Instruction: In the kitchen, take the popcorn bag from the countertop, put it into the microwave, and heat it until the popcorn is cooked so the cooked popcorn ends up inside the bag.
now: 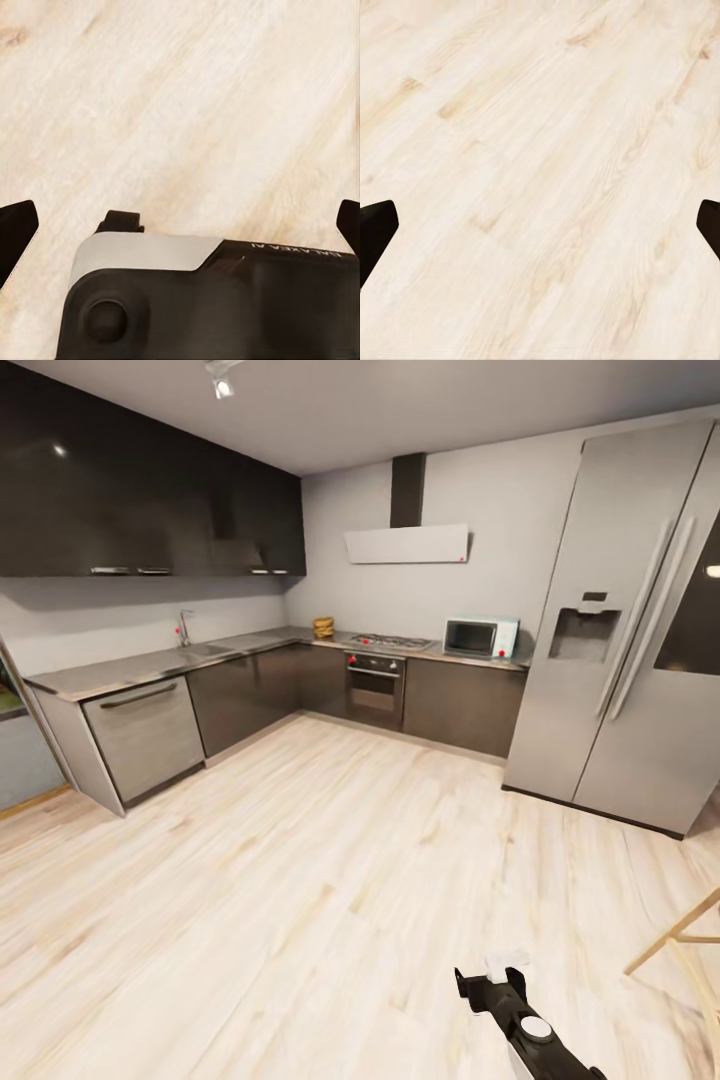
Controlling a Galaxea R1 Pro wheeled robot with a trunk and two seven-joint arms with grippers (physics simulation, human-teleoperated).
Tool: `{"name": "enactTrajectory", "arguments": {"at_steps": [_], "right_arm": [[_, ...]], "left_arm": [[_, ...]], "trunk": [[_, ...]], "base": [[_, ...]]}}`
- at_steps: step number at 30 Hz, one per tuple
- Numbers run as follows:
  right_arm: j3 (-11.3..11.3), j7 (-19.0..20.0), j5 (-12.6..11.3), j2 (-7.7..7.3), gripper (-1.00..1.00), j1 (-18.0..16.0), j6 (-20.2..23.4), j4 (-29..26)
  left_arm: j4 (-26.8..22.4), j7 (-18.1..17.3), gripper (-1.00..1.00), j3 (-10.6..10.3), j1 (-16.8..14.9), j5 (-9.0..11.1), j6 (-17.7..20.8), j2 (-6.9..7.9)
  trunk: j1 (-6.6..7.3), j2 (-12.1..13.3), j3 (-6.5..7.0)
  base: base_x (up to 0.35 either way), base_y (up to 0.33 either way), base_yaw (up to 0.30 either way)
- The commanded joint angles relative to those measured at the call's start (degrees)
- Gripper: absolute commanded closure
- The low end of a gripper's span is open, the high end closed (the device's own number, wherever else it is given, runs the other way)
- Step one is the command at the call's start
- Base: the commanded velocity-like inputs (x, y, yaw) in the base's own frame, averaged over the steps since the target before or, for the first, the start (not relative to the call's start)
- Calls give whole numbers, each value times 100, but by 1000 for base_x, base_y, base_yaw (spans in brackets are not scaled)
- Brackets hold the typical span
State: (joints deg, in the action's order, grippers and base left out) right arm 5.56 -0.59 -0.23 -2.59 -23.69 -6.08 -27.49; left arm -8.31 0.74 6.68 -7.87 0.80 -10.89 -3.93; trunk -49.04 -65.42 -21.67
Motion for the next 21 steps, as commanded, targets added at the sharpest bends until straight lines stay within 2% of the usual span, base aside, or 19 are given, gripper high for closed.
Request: {"name": "enactTrajectory", "arguments": {"at_steps": [1, 21], "right_arm": [[24, -8, -3, -5, -100, -4, -16, 2], [24, -2, -3, -5, -100, 0, -14, -28]], "left_arm": [[5, 4, -100, 26, -4, 8, -19, -3], [4, -1, -100, 26, -4, 8, -19, 6]], "trunk": [[19, 39, 12], [41, 79, 30]], "base": [[344, 0, 0], [349, -8, 0]]}}
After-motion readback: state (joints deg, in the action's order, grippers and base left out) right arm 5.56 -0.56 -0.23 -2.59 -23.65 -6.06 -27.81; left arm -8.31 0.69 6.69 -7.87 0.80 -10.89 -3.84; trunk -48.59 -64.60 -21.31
